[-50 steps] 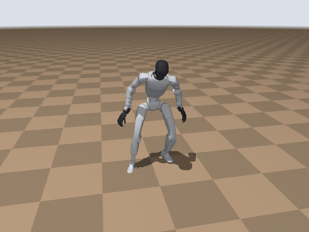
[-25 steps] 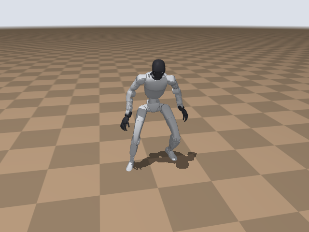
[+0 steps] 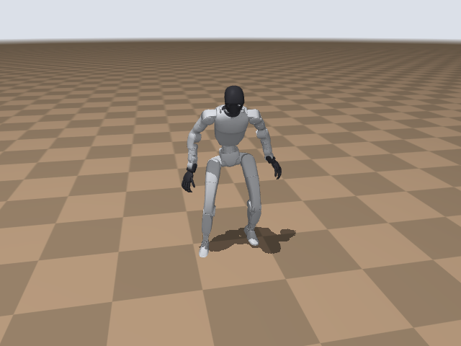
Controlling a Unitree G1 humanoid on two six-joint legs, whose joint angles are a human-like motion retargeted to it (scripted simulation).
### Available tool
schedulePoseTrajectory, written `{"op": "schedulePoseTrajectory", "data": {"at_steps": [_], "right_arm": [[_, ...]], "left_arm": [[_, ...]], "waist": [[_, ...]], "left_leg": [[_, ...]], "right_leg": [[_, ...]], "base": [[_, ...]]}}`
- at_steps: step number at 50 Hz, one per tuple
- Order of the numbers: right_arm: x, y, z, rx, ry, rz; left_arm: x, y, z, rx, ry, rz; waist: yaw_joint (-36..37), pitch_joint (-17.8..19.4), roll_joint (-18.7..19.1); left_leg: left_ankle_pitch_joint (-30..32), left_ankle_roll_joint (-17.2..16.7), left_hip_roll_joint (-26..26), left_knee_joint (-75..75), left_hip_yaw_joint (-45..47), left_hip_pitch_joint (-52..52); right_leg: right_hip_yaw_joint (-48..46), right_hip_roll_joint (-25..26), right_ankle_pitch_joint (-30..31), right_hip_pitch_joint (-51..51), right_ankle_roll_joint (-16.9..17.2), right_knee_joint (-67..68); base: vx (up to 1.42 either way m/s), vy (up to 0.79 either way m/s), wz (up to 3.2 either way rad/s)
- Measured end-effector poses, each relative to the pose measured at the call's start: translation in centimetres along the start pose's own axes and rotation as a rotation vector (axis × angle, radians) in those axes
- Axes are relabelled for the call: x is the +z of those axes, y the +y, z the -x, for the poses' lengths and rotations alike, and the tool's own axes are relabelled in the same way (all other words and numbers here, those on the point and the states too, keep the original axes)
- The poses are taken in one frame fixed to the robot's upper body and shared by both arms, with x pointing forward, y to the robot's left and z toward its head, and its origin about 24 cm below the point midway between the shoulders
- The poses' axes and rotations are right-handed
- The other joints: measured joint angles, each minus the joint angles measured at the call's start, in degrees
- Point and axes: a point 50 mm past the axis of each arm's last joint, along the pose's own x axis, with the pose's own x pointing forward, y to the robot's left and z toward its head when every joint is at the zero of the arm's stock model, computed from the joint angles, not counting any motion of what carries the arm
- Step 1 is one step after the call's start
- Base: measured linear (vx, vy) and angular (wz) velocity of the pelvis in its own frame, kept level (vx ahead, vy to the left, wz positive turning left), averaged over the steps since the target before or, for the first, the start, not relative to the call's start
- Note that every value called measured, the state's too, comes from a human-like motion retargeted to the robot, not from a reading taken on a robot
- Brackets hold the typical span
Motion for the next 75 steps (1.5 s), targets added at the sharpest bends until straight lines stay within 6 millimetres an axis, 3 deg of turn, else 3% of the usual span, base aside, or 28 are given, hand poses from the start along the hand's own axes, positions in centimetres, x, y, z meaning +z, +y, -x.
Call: {"op": "schedulePoseTrajectory", "data": {"at_steps": [4,7,10,12,15,19,22,25,27,28,30,33,35,39,42,45,48,50,53,55,56,59,62,65,69,72,75], "right_arm": [[2.8,-1.5,-1.3,-0.101,-0.086,-0.010],[2.2,-2.6,-1.5,-0.169,-0.058,-0.034],[0.1,-2.7,-0.7,-0.167,-0.008,-0.052],[-1.6,-2.2,0.3,-0.135,0.043,-0.068],[-4.4,-1.1,1.9,-0.073,0.135,-0.074],[-6.4,-0.3,2.8,-0.012,0.204,-0.017],[-5.7,-0.5,2.0,-0.009,0.182,0.039],[-3.5,-1.4,0.7,-0.035,0.111,0.059],[-1.7,-1.8,-0.1,-0.056,0.061,0.036],[-0.7,-1.9,-0.5,-0.063,0.032,0.023],[1.1,-2.3,-1.2,-0.085,-0.025,0.013],[2.6,-3.2,-2.0,-0.135,-0.062,0.012],[2.6,-3.7,-2.2,-0.159,-0.061,0.005],[0.5,-3.0,-1.4,-0.119,-0.002,-0.020],[-1.9,-1.7,-0.1,-0.049,0.068,-0.011],[-4.4,-0.5,1.4,0.002,0.145,-0.003],[-6.1,0.1,2.6,0.013,0.204,-0.001],[-6.6,0.2,3.0,0.017,0.219,-0.002],[-6.2,0.1,2.7,0.012,0.194,0.001],[-5.2,0.2,2.2,-0.005,0.147,-0.005],[-4.6,0.1,1.9,-0.016,0.127,-0.011],[-3.1,-0.5,0.5,-0.035,0.136,-0.004],[-1.1,-1.5,-0.6,-0.084,0.063,-0.003],[0.3,-2.5,-1.3,-0.134,0.011,0.005],[0.2,-3.0,-1.3,-0.167,0.014,-0.009],[-1.2,-2.6,-0.7,-0.156,0.065,-0.024],[-3.3,-1.9,0.4,-0.126,0.136,-0.030]], "left_arm": [[-2.1,-0.1,0.6,-0.002,0.032,-0.072],[-1.9,-0.4,0.7,-0.022,-0.017,-0.149],[-0.8,-0.3,0.5,-0.026,-0.088,-0.214],[0.1,-0.1,0.1,-0.033,-0.122,-0.240],[2.3,0.3,-0.6,-0.043,-0.167,-0.239],[4.6,-0.1,-1.0,-0.036,-0.175,-0.124],[4.3,-0.8,-0.7,-0.030,-0.122,-0.011],[2.4,-1.7,-0.1,-0.062,-0.055,0.040],[0.7,-2.2,0.4,-0.094,-0.003,0.010],[-0.2,-2.4,0.7,-0.113,0.019,-0.011],[-1.2,-2.8,1.1,-0.140,0.033,-0.041],[-1.5,-3.2,1.6,-0.148,-0.002,-0.099],[-1.4,-3.4,1.8,-0.162,-0.046,-0.135],[-0.6,-3.2,1.5,-0.197,-0.110,-0.207],[0.5,-2.6,0.8,-0.188,-0.123,-0.211],[1.8,-1.9,0.1,-0.146,-0.126,-0.183],[3.6,-1.0,-0.6,-0.073,-0.141,-0.139],[4.8,-0.7,-0.9,-0.035,-0.150,-0.095],[5.5,-0.8,-0.9,-0.020,-0.142,-0.013],[4.9,-1.1,-0.7,-0.030,-0.135,0.011],[4.4,-1.2,-0.6,-0.039,-0.130,-0.004],[3.0,-1.2,-0.5,-0.062,-0.076,-0.054],[1.9,-1.3,-0.2,-0.080,-0.080,-0.095],[1.1,-1.1,0.1,-0.077,-0.095,-0.151],[0.9,-0.7,0.0,-0.060,-0.120,-0.208],[0.8,-0.5,-0.1,-0.049,-0.106,-0.219],[0.9,-0.8,-0.2,-0.063,-0.080,-0.205]], "waist": [[-0.15,0.00,-0.94],[0.68,0.00,-0.10],[0.37,0.00,0.85],[-0.01,0.00,1.26],[-0.68,0.00,2.00],[-0.06,0.00,4.76],[1.28,0.00,5.27],[0.41,0.00,3.32],[-0.30,0.00,1.61],[-0.45,0.00,1.42],[-0.86,0.00,1.42],[-0.01,0.00,1.40],[1.16,0.00,1.99],[1.58,0.00,2.40],[1.51,0.00,2.86],[1.22,0.00,4.05],[0.99,0.00,5.27],[1.28,0.00,6.40],[1.49,0.00,6.72],[0.52,0.00,5.92],[0.00,0.00,5.17],[-0.88,0.00,3.52],[-1.46,0.00,3.36],[0.72,0.00,3.63],[2.65,0.00,4.26],[3.36,0.00,4.54],[2.45,0.00,4.47]], "left_leg": [[-5.90,6.48,12.92,10.82,3.41,-2.56],[-7.97,8.11,17.74,3.17,2.94,0.13],[-1.68,7.20,16.16,-15.78,1.44,7.39],[1.76,6.12,14.45,-18.41,0.43,7.80],[1.94,2.93,11.83,-14.63,0.70,4.06],[1.59,5.88,7.72,-18.66,1.42,4.52],[1.73,6.10,5.91,-21.61,4.76,6.34],[1.01,4.01,1.65,-21.68,6.83,7.13],[-0.42,1.96,-0.04,-13.73,5.44,4.58],[-1.35,1.31,0.91,-7.68,4.99,2.61],[-3.64,2.18,5.85,4.79,6.68,-1.03],[-7.82,6.55,15.39,15.77,10.01,-2.53],[-9.56,8.01,18.86,17.00,8.72,-2.64],[-9.84,7.96,19.11,4.43,6.42,0.54],[-3.36,6.41,16.02,-14.61,6.65,7.36],[3.32,5.42,13.64,-19.88,4.27,8.88],[3.56,3.72,12.22,-17.55,4.57,6.78],[3.50,5.21,10.58,-19.27,4.89,6.88],[3.10,7.38,7.67,-19.39,6.28,6.91],[1.95,5.84,5.68,-15.06,7.20,5.38],[1.91,3.94,4.62,-11.96,7.43,4.20],[3.43,-0.87,2.06,-6.94,7.17,2.23],[-0.40,-1.30,6.78,6.93,8.64,-2.58],[-4.78,2.18,13.43,13.59,8.79,-4.14],[-6.22,6.41,15.45,2.19,4.83,-0.91],[0.57,7.34,13.10,-16.84,3.18,6.78],[3.69,7.34,11.02,-16.66,2.67,6.74]], "right_leg": [[2.18,-0.80,1.12,-1.79,1.69,-0.29],[2.59,-0.70,4.56,-0.79,2.42,-5.41],[1.48,-2.44,5.51,0.43,3.12,-8.36],[0.51,-4.36,1.73,0.11,1.23,-6.76],[-0.79,-7.27,-4.46,-2.86,-1.30,0.92],[-2.72,-4.44,-9.60,-8.64,-2.37,16.26],[-8.03,-0.18,-9.27,-9.95,-1.34,18.91],[-11.76,1.67,-1.25,-5.53,3.11,2.82],[-10.01,0.98,1.71,-3.76,0.48,-2.79],[-8.90,0.27,1.45,-5.12,-1.26,0.04],[-6.93,-1.07,1.41,-8.05,-0.27,5.30],[-5.61,-1.14,1.94,-7.14,0.60,1.76],[-4.41,-0.51,4.17,-6.66,0.80,-0.70],[-3.77,-1.71,9.78,-3.82,2.50,-7.72],[-4.29,-3.52,11.98,-1.21,2.94,-12.32],[-6.23,-5.71,5.94,-0.49,1.29,-10.36],[-7.95,-7.00,-1.65,-3.65,-1.82,0.35],[-9.64,-6.08,-5.64,-6.73,-2.86,10.25],[-8.98,-1.18,-8.58,-9.01,-0.70,19.12],[-6.51,2.44,-7.00,-6.91,3.02,14.42],[-6.05,2.48,-6.06,-4.70,3.25,9.57],[-5.59,-0.83,-3.82,-1.39,-1.25,2.50],[-4.22,-4.31,-2.57,-3.87,0.30,7.43],[-2.66,-3.80,-2.37,-3.10,-1.30,4.79],[-2.22,-3.35,2.52,-0.93,0.44,-0.88],[-2.07,-3.62,5.10,1.24,0.67,-4.89],[-1.23,-5.15,3.64,2.32,-0.68,-4.83]], "base": [[-0.10,0.39,-0.36],[-0.12,0.49,-0.33],[-0.09,0.57,0.14],[-0.08,0.58,0.42],[-0.08,0.55,0.74],[-0.03,0.47,0.31],[0.02,0.36,-0.57],[0.04,0.34,-0.36],[0.06,0.33,-0.32],[0.05,0.36,-0.43],[0.02,0.37,-0.41],[-0.01,0.38,-0.63],[-0.05,0.41,-0.71],[-0.07,0.45,-0.08],[-0.07,0.54,0.14],[-0.07,0.55,0.26],[-0.08,0.49,0.40],[-0.07,0.44,0.21],[0.00,0.36,0.13],[0.07,0.33,0.34],[0.06,0.32,0.41],[-0.02,0.33,0.39],[0.01,0.37,0.20],[-0.01,0.37,-0.43],[-0.03,0.43,-0.27],[0.00,0.51,-0.13],[0.02,0.53,0.34]]}}
